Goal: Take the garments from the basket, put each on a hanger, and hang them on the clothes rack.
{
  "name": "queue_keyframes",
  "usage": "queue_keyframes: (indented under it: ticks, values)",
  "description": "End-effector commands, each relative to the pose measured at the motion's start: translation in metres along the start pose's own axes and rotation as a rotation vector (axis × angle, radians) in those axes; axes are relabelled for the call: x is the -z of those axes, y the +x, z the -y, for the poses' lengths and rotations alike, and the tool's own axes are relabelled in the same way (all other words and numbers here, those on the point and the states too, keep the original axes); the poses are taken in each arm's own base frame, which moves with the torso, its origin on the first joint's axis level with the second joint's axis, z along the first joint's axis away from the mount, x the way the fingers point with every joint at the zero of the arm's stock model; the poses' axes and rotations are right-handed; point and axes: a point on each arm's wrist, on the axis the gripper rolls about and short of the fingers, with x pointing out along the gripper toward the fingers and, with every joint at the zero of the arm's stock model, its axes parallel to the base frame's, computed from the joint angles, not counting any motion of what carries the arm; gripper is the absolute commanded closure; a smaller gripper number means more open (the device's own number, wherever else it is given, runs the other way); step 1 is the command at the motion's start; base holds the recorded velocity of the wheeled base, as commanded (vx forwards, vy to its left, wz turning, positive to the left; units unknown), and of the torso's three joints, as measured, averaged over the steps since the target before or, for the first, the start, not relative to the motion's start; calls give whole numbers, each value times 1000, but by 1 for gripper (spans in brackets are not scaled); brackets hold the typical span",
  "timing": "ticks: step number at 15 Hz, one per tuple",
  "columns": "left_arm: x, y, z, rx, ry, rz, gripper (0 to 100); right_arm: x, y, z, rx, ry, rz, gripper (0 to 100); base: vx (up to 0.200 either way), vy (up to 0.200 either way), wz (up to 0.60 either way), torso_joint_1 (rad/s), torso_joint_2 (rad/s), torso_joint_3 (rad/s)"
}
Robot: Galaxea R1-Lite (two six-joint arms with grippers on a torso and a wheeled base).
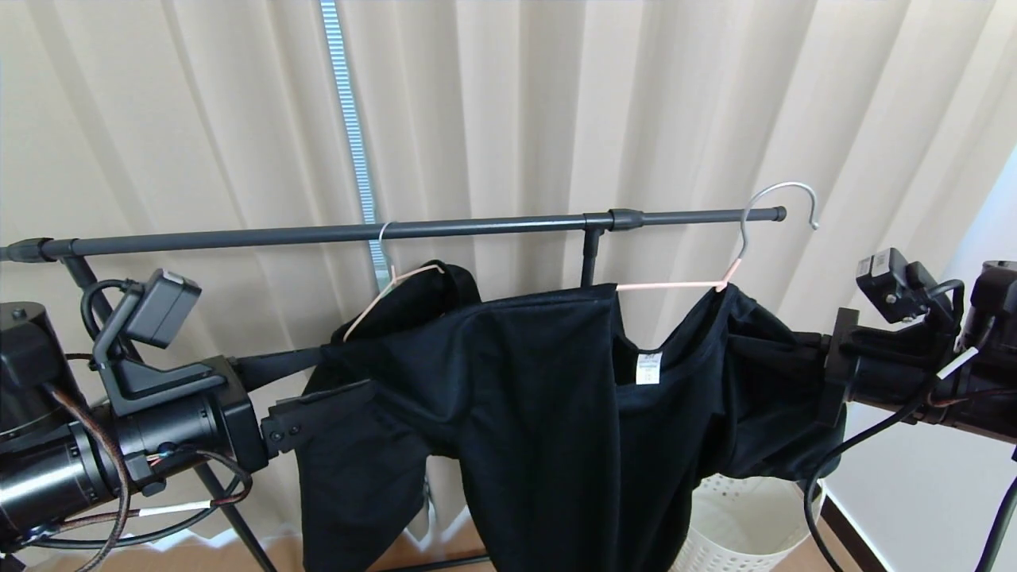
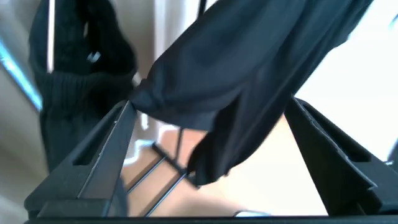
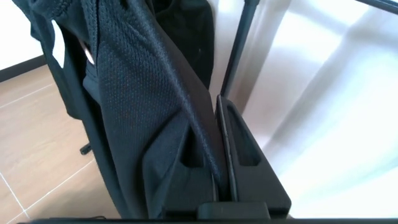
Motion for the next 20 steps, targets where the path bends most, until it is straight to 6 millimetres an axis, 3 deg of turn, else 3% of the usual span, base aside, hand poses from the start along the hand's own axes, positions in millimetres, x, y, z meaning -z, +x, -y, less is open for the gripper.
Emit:
queue_keyframes:
  ticks: [1, 4, 5, 9, 12, 18, 20]
  values:
    - [-19, 0, 8, 29, 34, 46, 0, 10, 11, -9, -53, 7, -33, 100, 0, 0, 0, 0, 0, 0]
    - [-47, 2, 10, 5, 0, -1, 0, 13, 17, -15, -87, 4, -45, 100, 0, 0, 0, 0, 0, 0]
    - [-65, 3, 13, -49, -5, -7, 0, 12, 16, -16, -87, 2, -43, 100, 0, 0, 0, 0, 0, 0]
    - [-80, 12, 25, -131, 7, 9, 0, 15, 18, -20, -103, -20, -51, 100, 0, 0, 0, 0, 0, 0]
    - [-68, 16, 34, -101, 15, -29, 0, 14, 16, -21, -102, -24, -47, 100, 0, 0, 0, 0, 0, 0]
    - [-42, 36, 79, 155, 306, -130, 0, 20, 23, -31, -149, -34, -69, 100, 0, 0, 0, 0, 0, 0]
    - [-33, 46, 82, 191, 354, -169, 0, 20, 23, -32, -153, -34, -71, 100, 0, 0, 0, 0, 0, 0]
